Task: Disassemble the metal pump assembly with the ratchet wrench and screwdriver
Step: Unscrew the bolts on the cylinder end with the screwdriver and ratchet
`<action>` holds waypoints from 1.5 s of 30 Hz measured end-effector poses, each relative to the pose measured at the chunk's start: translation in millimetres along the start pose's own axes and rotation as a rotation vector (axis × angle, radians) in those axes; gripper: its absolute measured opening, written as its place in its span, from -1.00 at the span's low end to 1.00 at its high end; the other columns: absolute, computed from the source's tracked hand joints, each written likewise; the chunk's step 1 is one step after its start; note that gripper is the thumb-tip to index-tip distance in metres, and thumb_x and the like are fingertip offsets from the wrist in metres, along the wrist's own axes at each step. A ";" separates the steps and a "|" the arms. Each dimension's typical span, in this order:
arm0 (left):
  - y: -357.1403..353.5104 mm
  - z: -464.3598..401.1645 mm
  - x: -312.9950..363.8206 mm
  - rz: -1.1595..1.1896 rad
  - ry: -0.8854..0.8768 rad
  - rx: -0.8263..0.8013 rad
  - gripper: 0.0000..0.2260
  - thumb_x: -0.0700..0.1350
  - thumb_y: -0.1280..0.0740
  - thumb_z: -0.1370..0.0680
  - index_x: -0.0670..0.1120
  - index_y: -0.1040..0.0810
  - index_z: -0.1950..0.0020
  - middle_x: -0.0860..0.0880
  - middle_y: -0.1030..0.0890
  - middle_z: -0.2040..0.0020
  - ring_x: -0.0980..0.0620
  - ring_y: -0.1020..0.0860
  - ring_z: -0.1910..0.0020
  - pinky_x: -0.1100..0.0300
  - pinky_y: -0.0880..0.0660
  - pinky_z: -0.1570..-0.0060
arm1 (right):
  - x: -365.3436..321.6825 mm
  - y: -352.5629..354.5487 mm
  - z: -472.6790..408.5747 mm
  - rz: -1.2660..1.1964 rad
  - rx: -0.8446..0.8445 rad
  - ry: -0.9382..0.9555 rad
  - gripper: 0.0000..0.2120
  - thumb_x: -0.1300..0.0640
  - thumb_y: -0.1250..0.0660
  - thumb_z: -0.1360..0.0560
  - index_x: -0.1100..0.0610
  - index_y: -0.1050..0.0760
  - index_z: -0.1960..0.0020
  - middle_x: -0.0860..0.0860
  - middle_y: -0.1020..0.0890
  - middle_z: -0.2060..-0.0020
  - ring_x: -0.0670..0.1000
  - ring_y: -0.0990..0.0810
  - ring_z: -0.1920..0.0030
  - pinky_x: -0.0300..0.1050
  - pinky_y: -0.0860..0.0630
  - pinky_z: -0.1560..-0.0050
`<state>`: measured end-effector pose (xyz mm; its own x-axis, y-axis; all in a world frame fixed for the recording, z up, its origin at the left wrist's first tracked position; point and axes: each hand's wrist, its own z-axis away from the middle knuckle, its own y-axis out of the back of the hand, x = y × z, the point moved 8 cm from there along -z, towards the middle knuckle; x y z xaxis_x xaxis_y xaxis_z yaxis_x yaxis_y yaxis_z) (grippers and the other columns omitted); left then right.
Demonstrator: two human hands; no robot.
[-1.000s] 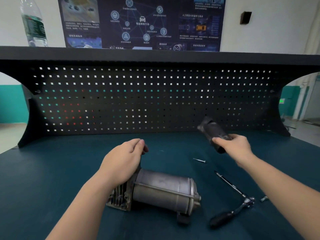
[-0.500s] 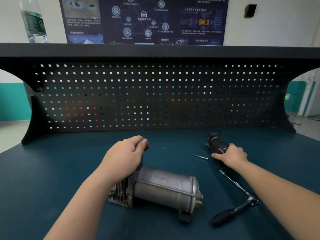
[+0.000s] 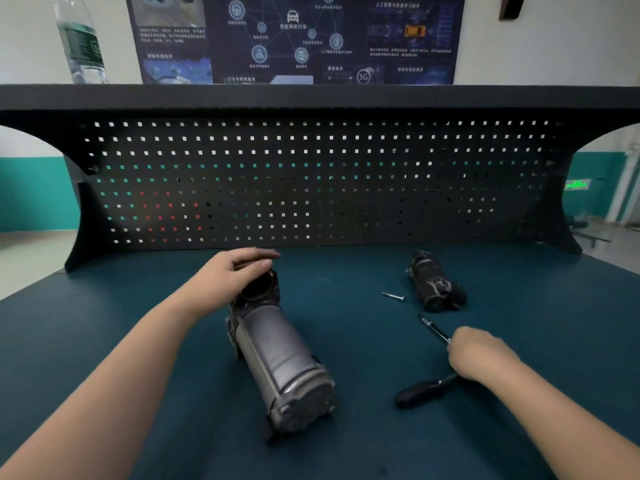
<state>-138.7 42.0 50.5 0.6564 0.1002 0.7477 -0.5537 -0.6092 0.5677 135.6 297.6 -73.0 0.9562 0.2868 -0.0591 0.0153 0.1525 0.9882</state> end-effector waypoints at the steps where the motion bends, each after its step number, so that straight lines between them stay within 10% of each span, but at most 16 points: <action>1: 5.7 5.5 0.6 -0.101 -0.003 0.123 -0.75 -0.04 -0.28 -0.58 0.14 -0.54 -0.24 0.17 -0.52 -0.24 0.15 -0.38 -0.34 0.22 -0.35 -0.31 | -1.2 -1.8 0.1 0.013 -0.016 0.005 -0.74 0.13 -0.19 -0.55 0.07 -0.48 -0.22 0.06 -0.53 -0.17 0.12 -0.48 -0.19 0.01 -0.47 -0.21; 4: 12.9 46.5 16.6 -0.246 -0.058 0.457 -0.63 -0.09 -0.24 -0.59 -0.01 -0.36 -0.40 0.06 -0.40 -0.34 0.02 -0.22 -0.40 0.04 -0.18 -0.39 | -2.4 2.2 4.3 -0.115 0.017 0.100 -0.76 0.12 -0.11 -0.61 0.12 -0.47 -0.19 0.11 -0.54 -0.18 0.13 -0.49 -0.18 -0.08 -0.46 -0.13; 8: -4.3 115.3 36.1 -0.104 -0.195 0.589 -0.72 -0.24 -0.28 -0.54 0.12 -0.46 -0.12 0.20 -0.50 -0.11 0.16 -0.41 -0.19 0.25 -0.34 -0.15 | -7.3 43.5 27.4 -0.506 0.189 0.339 -0.70 0.04 -0.16 -0.62 0.14 -0.43 0.23 0.05 -0.56 0.32 0.07 -0.55 0.24 -0.11 -0.35 0.29; 13: -19.7 152.2 14.2 0.216 0.010 0.661 -0.75 -0.31 -0.25 -0.55 0.04 -0.55 0.13 0.15 -0.61 0.16 0.20 -0.57 0.16 0.42 -0.43 0.16 | -39.5 73.3 104.5 -1.437 -0.136 0.662 -0.74 0.12 -0.35 -0.50 0.17 -0.48 0.33 0.06 -0.41 0.53 0.10 -0.58 0.45 0.10 -0.60 0.16; 17: -34.3 182.9 -3.1 0.618 0.202 0.772 -0.76 -0.38 -0.17 -0.57 -0.13 -0.53 0.18 0.05 -0.57 0.35 0.11 -0.50 0.45 0.26 -0.41 0.38 | -47.4 93.9 164.6 -1.723 -0.063 0.841 -0.74 0.00 -0.34 -0.41 0.13 -0.51 0.37 0.02 -0.28 0.61 0.02 -0.29 0.57 -0.16 -0.44 0.45; 19: -57.9 195.2 6.6 0.836 0.247 0.730 -0.75 -0.39 -0.14 -0.58 -0.20 -0.53 0.20 -0.03 -0.57 0.43 0.08 -0.47 0.56 0.31 -0.37 0.56 | -44.7 101.0 193.0 -1.553 0.164 0.945 -0.61 -0.10 -0.30 -0.48 0.15 -0.47 0.40 0.01 -0.26 0.63 0.03 -0.21 0.57 -0.14 -0.25 0.51; 23: -137.4 198.9 46.1 1.283 0.382 0.373 -0.67 -0.03 -0.17 -0.53 -0.26 -0.59 0.11 -0.21 -0.68 0.27 -0.07 -0.65 0.40 0.22 -0.52 0.47 | -50.4 77.1 271.9 -0.427 0.999 1.241 -0.62 -0.03 -0.21 -0.53 0.11 -0.48 0.40 -0.02 -0.39 0.56 0.01 -0.39 0.54 -0.08 -0.35 0.50; 29: -180.9 207.8 71.6 1.834 0.433 0.173 -0.73 -0.14 -0.13 -0.62 -0.22 -0.39 0.25 -0.33 -0.65 0.19 -0.22 -0.66 0.28 0.04 -0.59 0.40 | -28.5 18.9 301.4 -0.228 1.215 1.158 -0.72 0.00 -0.23 -0.52 0.15 -0.61 0.18 0.07 -0.52 0.34 0.12 -0.46 0.30 0.03 -0.44 0.24; 34: -166.7 193.3 76.9 2.306 0.367 0.161 -0.73 -0.10 -0.14 -0.60 -0.16 -0.39 0.27 0.02 -0.23 0.53 0.09 -0.23 0.66 0.28 -0.37 0.59 | 38.0 4.0 232.5 -1.247 0.400 0.163 -0.22 -0.50 -0.16 -0.33 0.22 -0.43 -0.07 0.19 -0.51 -0.02 0.13 -0.43 -0.09 0.04 -0.36 -0.10; 37: -170.7 197.8 85.4 2.323 0.355 0.018 -0.70 -0.07 -0.19 -0.55 -0.16 -0.39 0.35 0.02 -0.19 0.56 0.11 -0.07 0.63 0.31 -0.16 0.70 | 20.7 -29.0 224.9 -1.731 -0.150 -0.021 -0.65 -0.08 -0.39 -0.46 0.21 -0.42 0.06 0.20 -0.50 0.15 0.17 -0.51 0.22 -0.03 -0.46 0.19; 41: -174.7 203.0 79.2 2.300 0.357 0.039 -0.70 -0.05 -0.21 -0.54 -0.17 -0.40 0.35 0.02 -0.19 0.56 0.11 -0.06 0.64 0.34 -0.11 0.69 | 8.9 -34.0 217.7 -2.164 -0.376 -0.113 -0.88 0.22 -0.28 -0.52 0.21 -0.35 0.00 0.19 -0.41 0.16 0.14 -0.53 0.23 0.00 -0.54 0.13; 45: -180.9 207.6 68.0 2.189 0.366 0.142 -0.69 -0.02 -0.19 -0.59 -0.16 -0.44 0.28 0.04 -0.18 0.52 0.11 -0.13 0.67 0.34 -0.11 0.68 | 3.6 -15.4 210.4 -2.336 -0.352 -0.089 -0.76 0.23 -0.10 -0.56 0.09 -0.22 0.27 -0.06 -0.29 0.50 -0.13 -0.26 0.56 -0.32 -0.24 0.56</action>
<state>112.4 -4.3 -72.9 -0.8518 -0.5236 0.0143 -0.0303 0.0220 -0.9993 200.3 97.3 -58.7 -0.5743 -0.5610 -0.5962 0.6492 0.1317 -0.7492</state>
